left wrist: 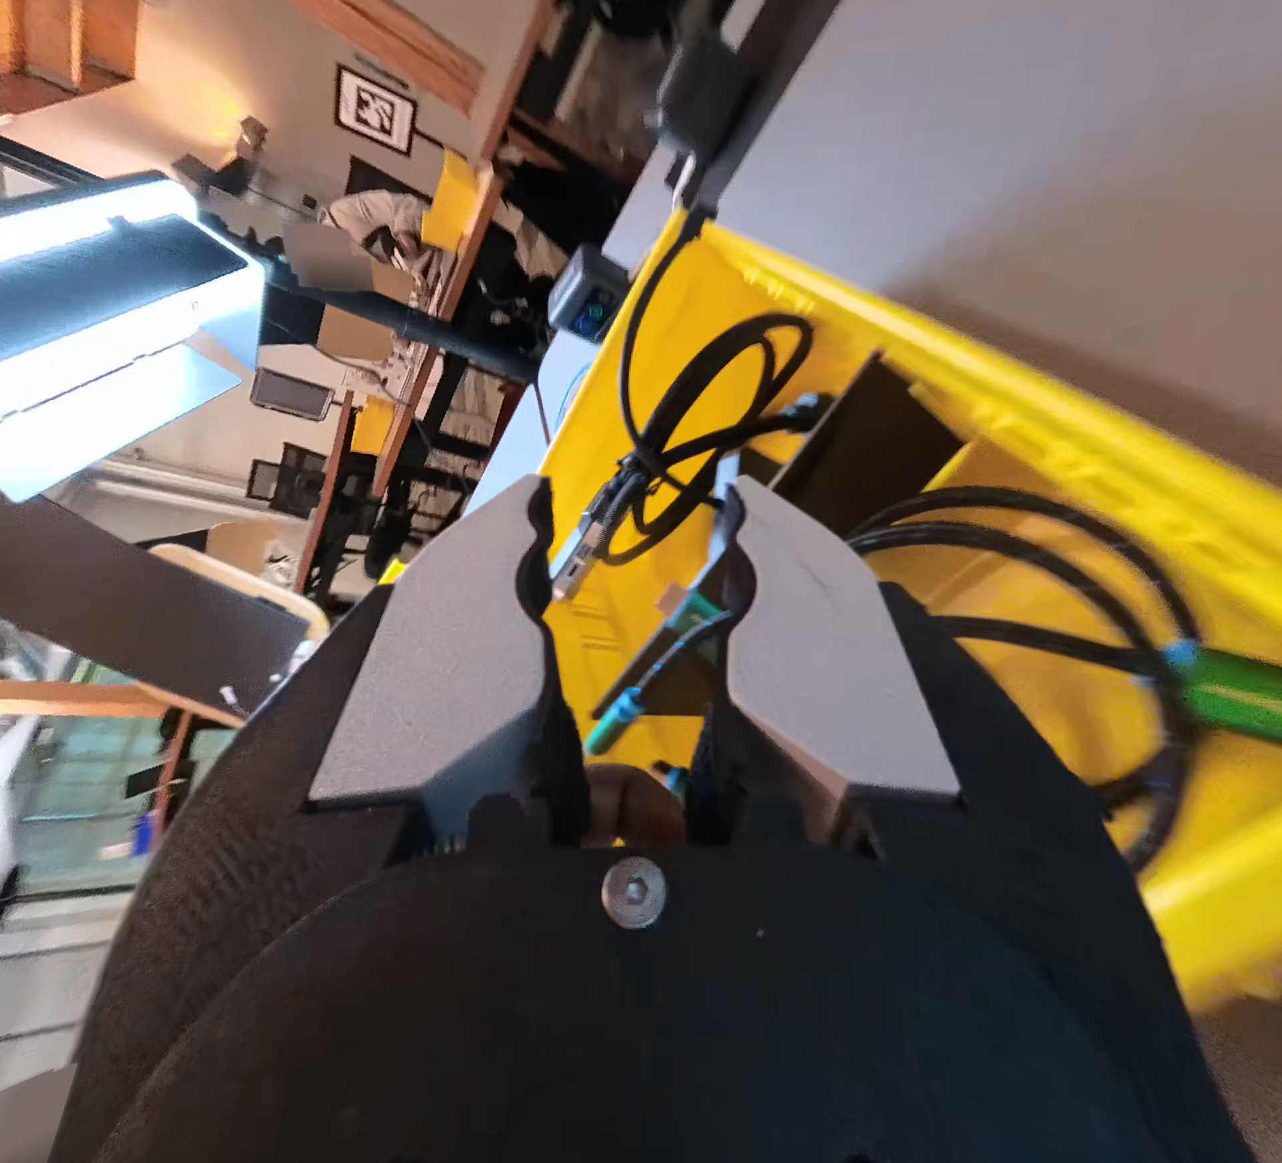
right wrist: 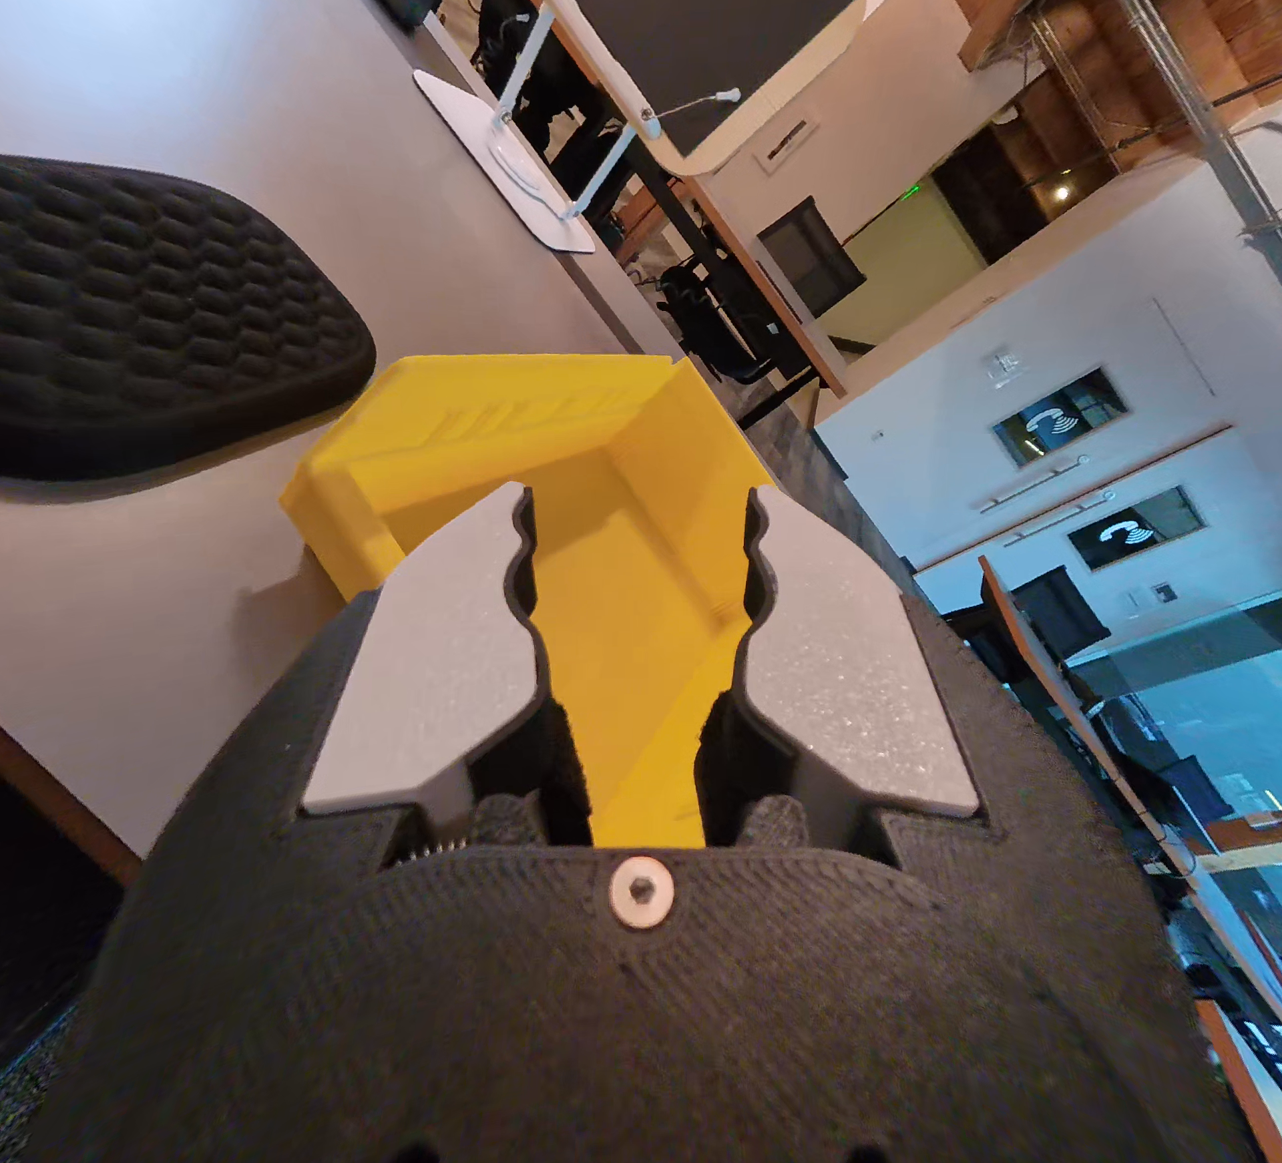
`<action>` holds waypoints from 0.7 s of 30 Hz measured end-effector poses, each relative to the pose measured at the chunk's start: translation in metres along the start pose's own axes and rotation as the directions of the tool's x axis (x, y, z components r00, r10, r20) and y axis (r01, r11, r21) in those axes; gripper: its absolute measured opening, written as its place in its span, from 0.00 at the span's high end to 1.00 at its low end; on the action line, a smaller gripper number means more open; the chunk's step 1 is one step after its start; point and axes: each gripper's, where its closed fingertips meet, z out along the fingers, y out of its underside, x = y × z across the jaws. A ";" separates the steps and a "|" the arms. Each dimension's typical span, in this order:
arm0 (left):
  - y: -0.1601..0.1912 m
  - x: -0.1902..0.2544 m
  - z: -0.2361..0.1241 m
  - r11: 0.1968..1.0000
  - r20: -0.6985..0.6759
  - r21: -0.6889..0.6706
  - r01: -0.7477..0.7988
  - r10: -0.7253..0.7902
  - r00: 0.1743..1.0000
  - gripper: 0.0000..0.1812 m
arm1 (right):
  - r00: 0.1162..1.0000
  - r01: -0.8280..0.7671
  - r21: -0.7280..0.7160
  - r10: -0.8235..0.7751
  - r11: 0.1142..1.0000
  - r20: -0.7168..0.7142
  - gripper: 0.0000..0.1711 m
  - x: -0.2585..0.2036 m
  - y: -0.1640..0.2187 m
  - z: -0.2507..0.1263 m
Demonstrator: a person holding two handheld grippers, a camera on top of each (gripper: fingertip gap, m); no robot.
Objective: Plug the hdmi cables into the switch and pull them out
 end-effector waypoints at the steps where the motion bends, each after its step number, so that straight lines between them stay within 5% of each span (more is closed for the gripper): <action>1: 0.007 -0.006 0.012 0.998 -0.008 -0.042 -0.046 0.046 0.999 0.77 | 1.000 0.007 -0.007 -0.007 1.000 0.002 0.66 -0.001 0.000 0.001; 9: 0.034 -0.003 0.075 0.966 -0.293 -0.035 -0.257 0.236 0.927 0.81 | 0.999 0.028 -0.059 -0.027 0.998 0.022 0.67 -0.004 0.008 0.007; 21: 0.049 0.004 0.087 0.956 -0.486 -0.052 -0.289 0.228 0.844 0.79 | 0.995 0.064 -0.126 -0.054 0.990 0.080 0.69 -0.016 0.016 0.021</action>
